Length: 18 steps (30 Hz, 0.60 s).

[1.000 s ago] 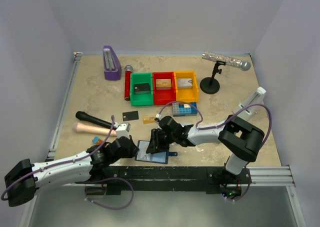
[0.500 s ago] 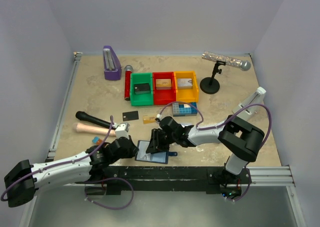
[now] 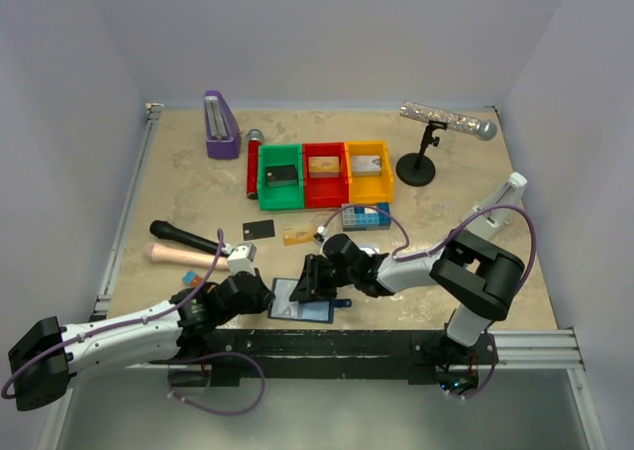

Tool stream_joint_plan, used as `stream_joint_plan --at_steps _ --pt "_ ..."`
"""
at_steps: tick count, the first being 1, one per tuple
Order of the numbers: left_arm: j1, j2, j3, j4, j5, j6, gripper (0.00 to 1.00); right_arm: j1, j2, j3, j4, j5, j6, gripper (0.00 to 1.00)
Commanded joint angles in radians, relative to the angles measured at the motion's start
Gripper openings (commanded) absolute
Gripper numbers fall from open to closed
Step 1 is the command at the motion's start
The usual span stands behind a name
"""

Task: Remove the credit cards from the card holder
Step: Remove the credit card from the card holder.

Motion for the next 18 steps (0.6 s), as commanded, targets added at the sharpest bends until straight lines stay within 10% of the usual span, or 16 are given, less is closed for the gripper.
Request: stream_joint_plan --at_steps 1,18 --pt "0.0 -0.004 -0.02 -0.038 -0.015 -0.016 0.0 -0.012 -0.005 -0.018 0.089 0.047 0.016 0.4" --pt "0.0 0.029 -0.009 -0.033 -0.012 -0.016 0.0 -0.018 0.055 -0.007 0.201 -0.025 0.031 0.4"
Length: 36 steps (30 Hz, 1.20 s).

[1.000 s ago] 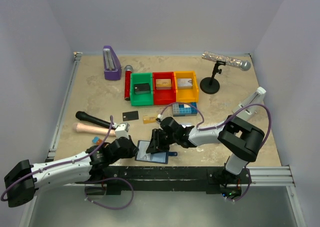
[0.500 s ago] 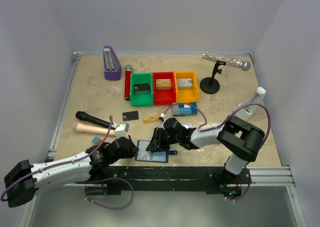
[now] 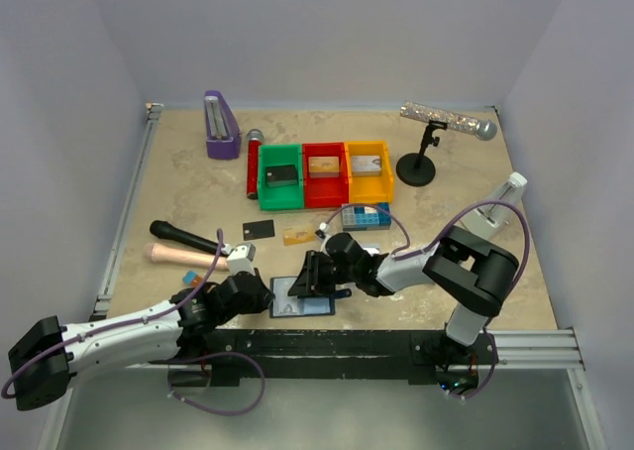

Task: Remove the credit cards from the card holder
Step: Remove the credit card from the card holder.

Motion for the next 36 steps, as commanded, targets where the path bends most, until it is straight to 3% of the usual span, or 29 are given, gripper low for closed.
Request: stream_joint_plan --at_steps 1,18,30,36 --pt "0.0 0.022 -0.011 -0.024 -0.003 -0.002 0.0 -0.001 0.041 0.014 0.097 -0.038 0.024 0.4" --pt "0.0 0.052 -0.031 0.01 0.011 -0.024 0.0 -0.004 0.129 0.009 0.289 -0.096 0.066 0.4" --pt "0.0 0.045 -0.029 0.0 0.006 -0.03 0.0 -0.004 0.152 0.04 0.28 -0.142 0.063 0.4" --pt "0.0 0.04 -0.015 -0.045 -0.014 -0.047 0.03 -0.007 0.081 0.024 0.173 -0.122 0.015 0.39"
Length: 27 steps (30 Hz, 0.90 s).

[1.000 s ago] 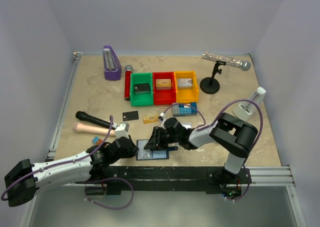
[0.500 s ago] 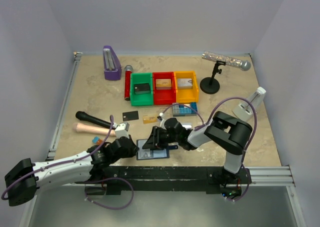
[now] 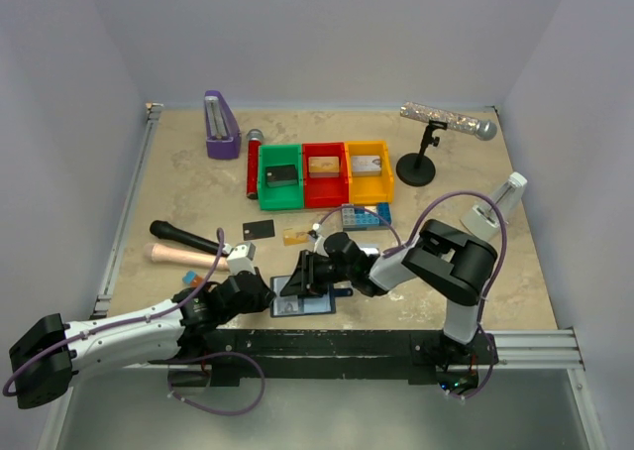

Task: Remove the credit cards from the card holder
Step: Remove the credit card from the card holder.

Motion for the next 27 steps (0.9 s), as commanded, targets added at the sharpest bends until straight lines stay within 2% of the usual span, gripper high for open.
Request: stream_joint_plan --at_steps 1,5,8,9,11,13,27 --pt "0.0 0.007 -0.013 -0.08 -0.01 -0.029 0.06 0.008 -0.073 0.01 -0.077 0.01 -0.056 0.39" --pt "0.0 -0.004 -0.011 -0.092 -0.016 -0.03 0.15 0.007 -0.091 0.0 -0.094 0.015 -0.064 0.39" --pt "0.0 -0.004 -0.011 -0.095 -0.019 -0.032 0.16 0.007 -0.102 0.0 -0.108 0.017 -0.07 0.38" --pt "0.0 -0.005 -0.01 -0.097 -0.019 -0.033 0.15 0.008 -0.107 -0.001 -0.114 0.018 -0.071 0.38" --pt "0.0 -0.002 -0.011 -0.097 -0.02 -0.033 0.04 0.008 -0.117 -0.004 -0.125 0.02 -0.079 0.37" --pt "0.0 -0.001 -0.011 -0.097 -0.022 -0.033 0.0 0.008 -0.126 -0.006 -0.142 0.023 -0.085 0.37" --pt "0.0 0.013 -0.019 -0.102 -0.048 -0.053 0.0 0.008 -0.159 -0.03 -0.146 0.038 -0.087 0.33"
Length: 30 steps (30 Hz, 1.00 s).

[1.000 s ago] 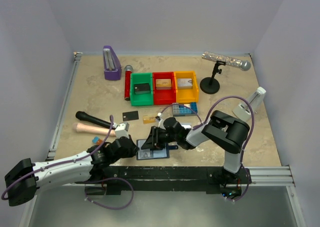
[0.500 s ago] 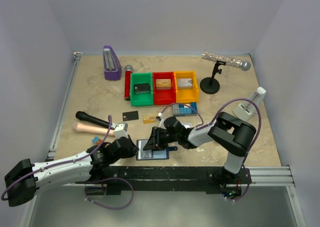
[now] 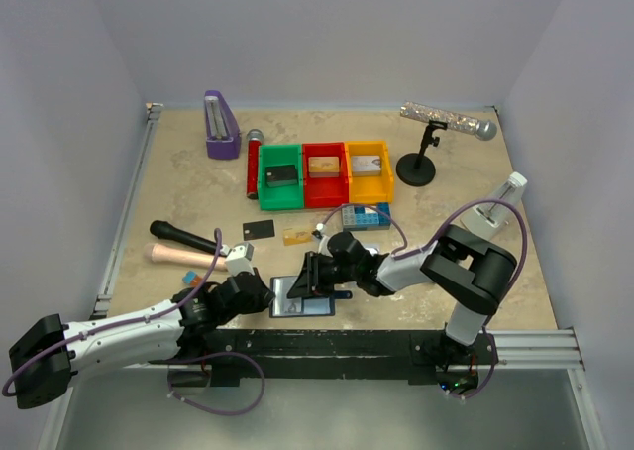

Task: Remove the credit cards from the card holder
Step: Remove the credit card from the card holder.

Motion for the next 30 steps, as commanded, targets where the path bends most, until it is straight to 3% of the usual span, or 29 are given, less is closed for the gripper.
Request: stream_joint_plan --at_steps 1,30 --pt "0.0 0.021 -0.019 -0.081 -0.032 -0.01 0.0 0.005 -0.047 -0.01 0.005 0.019 -0.016 0.33" --pt "0.0 0.038 -0.014 -0.082 -0.041 -0.012 0.0 -0.004 -0.113 -0.064 -0.004 0.043 -0.025 0.28"
